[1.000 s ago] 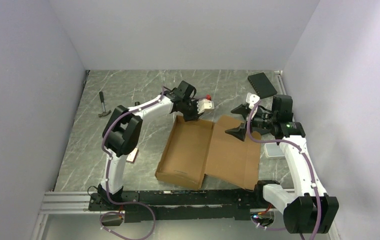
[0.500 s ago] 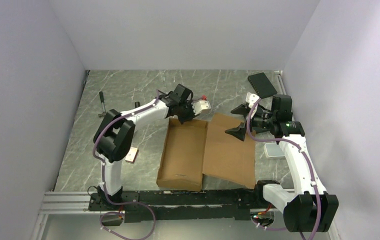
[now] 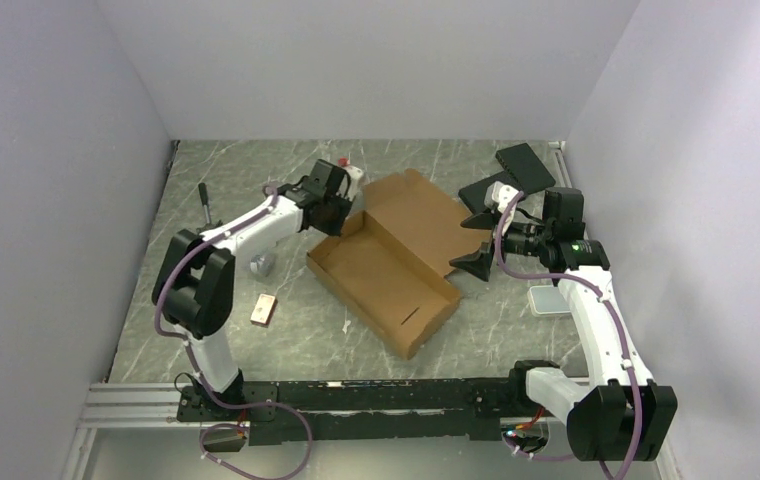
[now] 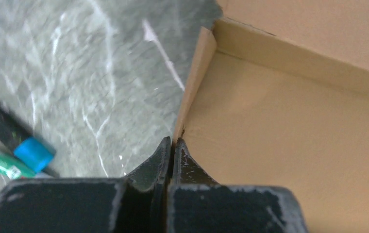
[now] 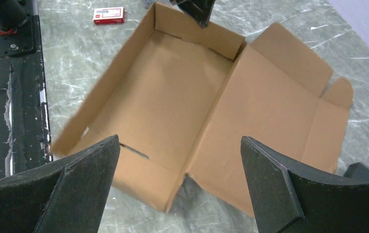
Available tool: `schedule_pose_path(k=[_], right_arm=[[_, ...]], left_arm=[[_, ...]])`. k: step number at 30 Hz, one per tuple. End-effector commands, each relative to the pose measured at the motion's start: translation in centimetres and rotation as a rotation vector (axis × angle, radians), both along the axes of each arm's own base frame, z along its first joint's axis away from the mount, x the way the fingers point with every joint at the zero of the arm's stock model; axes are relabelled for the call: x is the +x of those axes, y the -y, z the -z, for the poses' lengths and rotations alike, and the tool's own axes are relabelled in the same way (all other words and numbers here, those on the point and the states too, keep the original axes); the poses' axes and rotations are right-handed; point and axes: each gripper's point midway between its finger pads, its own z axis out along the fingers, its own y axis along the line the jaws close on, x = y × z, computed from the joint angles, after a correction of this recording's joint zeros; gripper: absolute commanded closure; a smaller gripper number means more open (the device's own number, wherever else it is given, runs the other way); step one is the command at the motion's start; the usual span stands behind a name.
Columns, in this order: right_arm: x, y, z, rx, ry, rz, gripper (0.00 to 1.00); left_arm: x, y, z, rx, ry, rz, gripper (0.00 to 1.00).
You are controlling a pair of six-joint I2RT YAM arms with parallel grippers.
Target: Fold the paper box
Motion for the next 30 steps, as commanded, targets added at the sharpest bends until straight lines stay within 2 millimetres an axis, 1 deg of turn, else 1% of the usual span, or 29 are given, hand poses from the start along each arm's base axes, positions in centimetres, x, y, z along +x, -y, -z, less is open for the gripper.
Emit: schedule_pose_path(k=[1,5,9,11,14,15,16,19,23,25,27,30], right_arm=[[0.2,-0.3,-1.9,0.034,0.035,-0.024,0.01],[0.7,-0.3,-1.5,0.041,-0.002,-0.007,0.01],[1.3,-0.2,-1.0,0.046,-0.041,0.016,0.01],[1.5,-0.2,-0.7,0.045,-0.058,0.026,0.02],[1.8,-0.2,-0.2,0.043,-0.078,0.035,0.02],[1.9,-0.2,-0.2,0.041,-0.08,0.037,0.02],[1.9,-0.2,-0.1,0.041,-0.083,0.038,0.02],[2.0,-0.3,0.1,0.04,-0.088,0.041,0.02],[2.3,-0.3,0.5,0.037,-0.104,0.048,0.02],[2.2,-1.0,0.9,0.032,-0.118,0.036,0.02],[2.5,-1.2,1.6,0.021,-0.139,0.048,0.02],[3.5,-1.5,3.2,-0.024,-0.183,0.095,0.03]], left_arm=[[1.4,-1.6,-3.6,-0.228,0.027,-0.374,1.0],[0.7,-2.8,-2.9,-0.256,-0.002,-0.557,1.0],[-0.4,-2.9,-1.8,-0.295,-0.058,-0.64,1.0],[-1.2,-2.8,-1.1,-0.31,-0.083,-0.647,1.0],[-2.6,-2.7,-0.8,-0.33,-0.102,-0.642,1.0],[-3.1,-3.0,-0.6,-0.327,-0.105,-0.644,1.0],[-3.6,-3.2,-0.9,-0.332,-0.099,-0.641,1.0],[-5.3,-4.1,-0.9,-0.327,-0.102,-0.651,1.0],[-7.2,-5.3,-0.6,-0.324,-0.103,-0.691,1.0],[-7.6,-6.0,-0.6,-0.325,-0.095,-0.735,1.0],[-7.8,-6.5,-0.4,-0.329,-0.089,-0.794,1.0],[-7.6,-6.1,0.2,-0.35,-0.076,-0.875,1.0]])
